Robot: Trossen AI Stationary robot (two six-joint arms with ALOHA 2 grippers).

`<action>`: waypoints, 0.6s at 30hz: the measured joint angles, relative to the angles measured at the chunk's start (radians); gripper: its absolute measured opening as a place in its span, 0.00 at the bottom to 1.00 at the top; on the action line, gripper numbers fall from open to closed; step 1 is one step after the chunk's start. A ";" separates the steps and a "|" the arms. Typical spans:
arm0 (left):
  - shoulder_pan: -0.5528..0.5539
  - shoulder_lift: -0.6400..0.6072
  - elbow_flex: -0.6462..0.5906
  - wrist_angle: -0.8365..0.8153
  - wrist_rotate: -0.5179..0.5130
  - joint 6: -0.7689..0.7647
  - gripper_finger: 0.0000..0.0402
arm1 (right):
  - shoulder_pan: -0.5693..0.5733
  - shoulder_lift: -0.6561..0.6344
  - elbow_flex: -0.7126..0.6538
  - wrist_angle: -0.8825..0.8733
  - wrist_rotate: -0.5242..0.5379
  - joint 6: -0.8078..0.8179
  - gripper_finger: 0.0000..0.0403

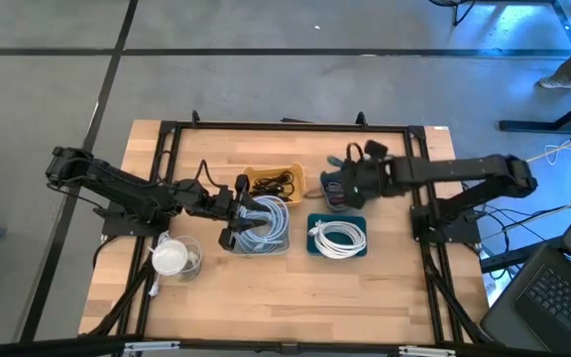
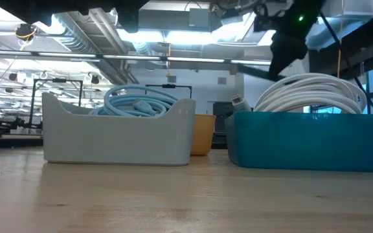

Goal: Pick & Place USB Port
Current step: Put the patterned blue USB cable into the green bin

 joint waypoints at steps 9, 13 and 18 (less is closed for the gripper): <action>0.000 0.000 0.000 0.000 0.000 0.000 0.35 | -0.207 0.011 0.000 0.001 -0.282 -0.364 0.04; 0.000 0.000 0.000 0.000 0.000 0.000 0.35 | -0.240 0.051 -0.028 0.033 -0.319 -0.442 0.04; 0.000 0.000 0.000 0.000 0.000 0.000 0.35 | -0.261 0.153 -0.055 0.045 -0.386 -0.479 0.04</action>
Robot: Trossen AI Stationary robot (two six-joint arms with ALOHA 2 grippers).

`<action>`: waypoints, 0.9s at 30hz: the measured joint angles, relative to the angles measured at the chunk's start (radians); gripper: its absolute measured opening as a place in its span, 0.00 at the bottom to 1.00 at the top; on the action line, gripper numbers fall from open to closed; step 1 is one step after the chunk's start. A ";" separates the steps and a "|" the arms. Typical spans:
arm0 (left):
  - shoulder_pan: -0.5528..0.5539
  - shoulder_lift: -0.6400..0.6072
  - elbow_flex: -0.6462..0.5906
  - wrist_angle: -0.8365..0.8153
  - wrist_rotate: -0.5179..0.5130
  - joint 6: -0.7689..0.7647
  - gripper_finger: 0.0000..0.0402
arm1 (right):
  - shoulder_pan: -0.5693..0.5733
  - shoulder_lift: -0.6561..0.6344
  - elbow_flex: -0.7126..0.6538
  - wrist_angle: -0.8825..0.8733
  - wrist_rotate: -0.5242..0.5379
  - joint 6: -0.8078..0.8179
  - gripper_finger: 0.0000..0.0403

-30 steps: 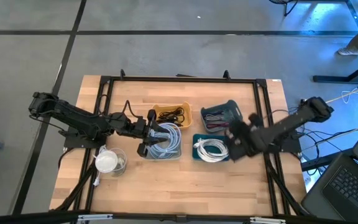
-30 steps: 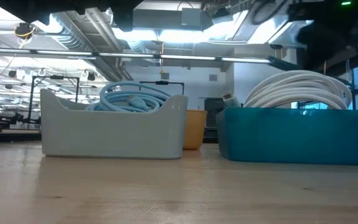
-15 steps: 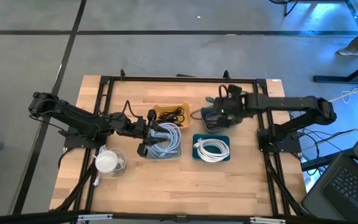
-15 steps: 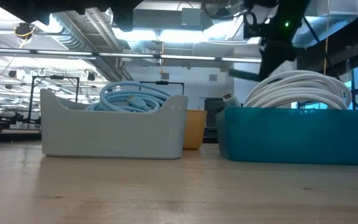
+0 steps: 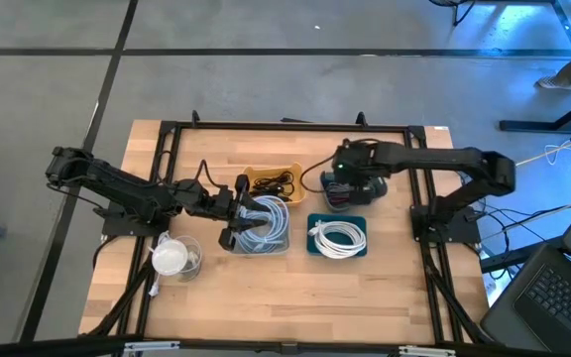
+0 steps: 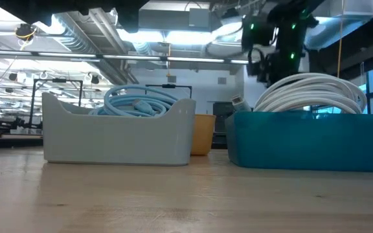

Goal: Pick & Place USB Port
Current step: Put the patterned blue USB cable into the green bin, then return to Home Position

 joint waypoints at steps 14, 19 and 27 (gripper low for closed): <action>0.000 0.000 0.000 0.000 0.000 0.000 0.35 | 0.000 0.216 -0.005 0.113 -0.054 -0.024 0.04; 0.000 0.000 0.000 0.000 0.000 0.000 0.35 | 0.000 0.248 -0.005 0.130 -0.057 -0.011 0.05; 0.000 0.000 0.000 0.000 0.000 0.000 0.35 | 0.000 0.247 -0.005 0.132 -0.042 0.067 0.33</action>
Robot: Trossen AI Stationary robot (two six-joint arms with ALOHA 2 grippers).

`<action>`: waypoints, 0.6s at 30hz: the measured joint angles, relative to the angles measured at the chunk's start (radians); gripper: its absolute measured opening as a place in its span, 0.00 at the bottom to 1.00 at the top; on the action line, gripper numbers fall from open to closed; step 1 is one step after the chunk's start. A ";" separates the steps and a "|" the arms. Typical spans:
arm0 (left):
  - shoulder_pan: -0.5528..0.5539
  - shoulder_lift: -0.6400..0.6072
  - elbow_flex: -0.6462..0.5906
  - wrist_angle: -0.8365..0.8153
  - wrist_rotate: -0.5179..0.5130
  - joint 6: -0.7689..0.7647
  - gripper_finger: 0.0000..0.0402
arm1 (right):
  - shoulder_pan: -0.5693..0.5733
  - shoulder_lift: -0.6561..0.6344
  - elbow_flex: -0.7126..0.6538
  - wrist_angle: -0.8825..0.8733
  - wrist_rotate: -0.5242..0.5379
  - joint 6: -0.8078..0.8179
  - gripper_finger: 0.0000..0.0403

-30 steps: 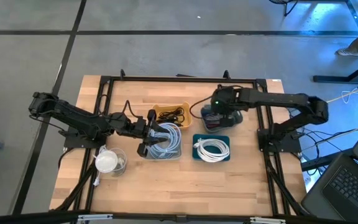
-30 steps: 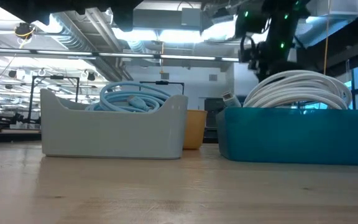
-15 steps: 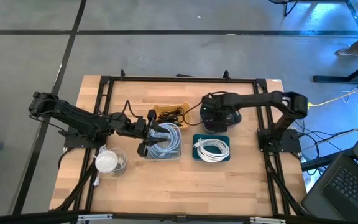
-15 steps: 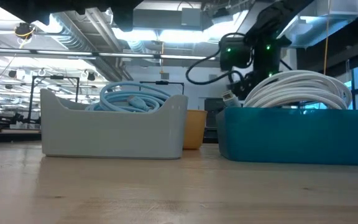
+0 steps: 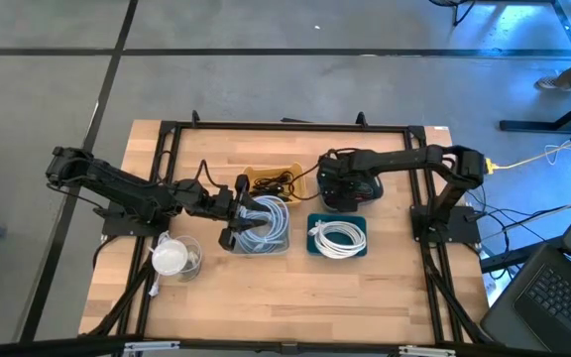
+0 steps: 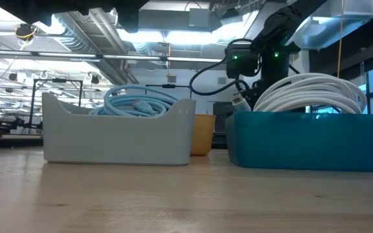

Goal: Pick & Place USB Port
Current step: Return to Home Position

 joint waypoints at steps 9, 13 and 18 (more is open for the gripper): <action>0.000 0.000 0.000 0.000 0.000 0.000 0.35 | -0.001 0.000 0.028 -0.047 0.031 0.044 0.51; 0.000 0.000 0.000 0.000 0.000 0.000 0.35 | -0.001 0.000 0.073 -0.095 0.008 0.104 0.56; 0.000 0.000 0.000 0.000 0.000 0.000 0.35 | -0.001 0.000 0.135 -0.142 -0.058 0.147 0.61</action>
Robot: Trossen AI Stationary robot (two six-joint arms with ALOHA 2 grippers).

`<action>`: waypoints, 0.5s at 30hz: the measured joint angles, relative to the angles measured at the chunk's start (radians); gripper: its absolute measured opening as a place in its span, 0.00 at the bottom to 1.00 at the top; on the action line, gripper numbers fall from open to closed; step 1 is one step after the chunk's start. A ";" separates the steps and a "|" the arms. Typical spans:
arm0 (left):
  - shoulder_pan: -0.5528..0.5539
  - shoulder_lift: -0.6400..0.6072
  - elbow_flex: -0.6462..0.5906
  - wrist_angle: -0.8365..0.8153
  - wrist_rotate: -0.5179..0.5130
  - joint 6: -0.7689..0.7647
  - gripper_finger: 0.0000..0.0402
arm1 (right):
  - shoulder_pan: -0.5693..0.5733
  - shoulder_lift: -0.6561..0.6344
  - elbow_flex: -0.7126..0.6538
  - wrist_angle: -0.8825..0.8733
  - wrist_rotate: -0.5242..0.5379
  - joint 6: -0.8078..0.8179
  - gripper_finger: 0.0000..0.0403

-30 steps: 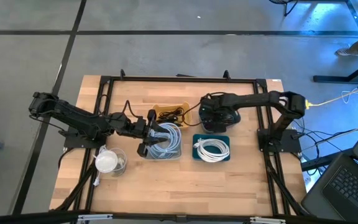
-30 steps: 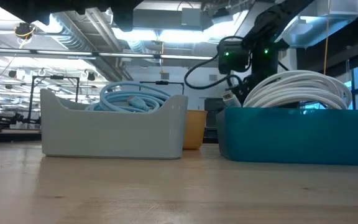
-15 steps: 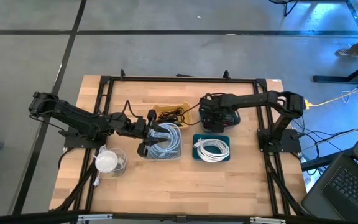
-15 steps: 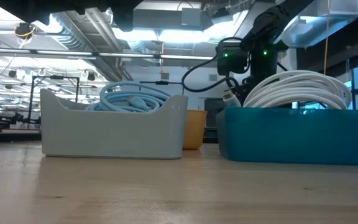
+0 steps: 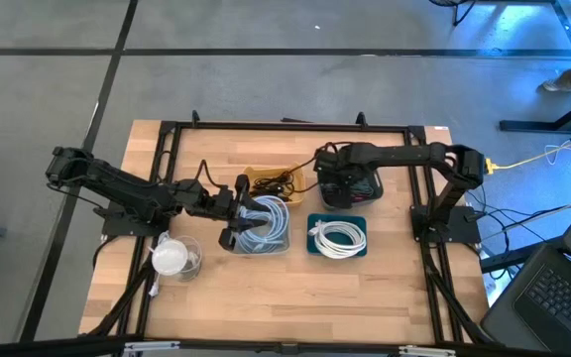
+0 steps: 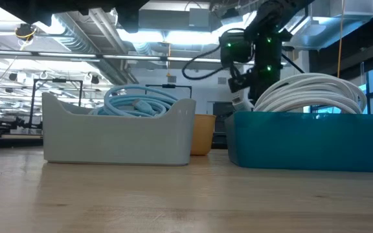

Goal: Pick & Place USB Port
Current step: Return to Home Position

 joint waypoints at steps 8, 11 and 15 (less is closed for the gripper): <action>0.000 0.000 0.000 0.000 0.000 0.000 0.35 | 0.001 0.000 0.077 -0.123 -0.044 0.071 0.65; 0.000 0.000 0.000 0.000 0.000 0.000 0.35 | 0.001 -0.011 0.119 -0.243 0.009 0.115 0.63; 0.000 0.000 0.000 0.000 0.000 0.000 0.35 | 0.016 -0.096 0.164 -0.274 0.030 0.151 0.61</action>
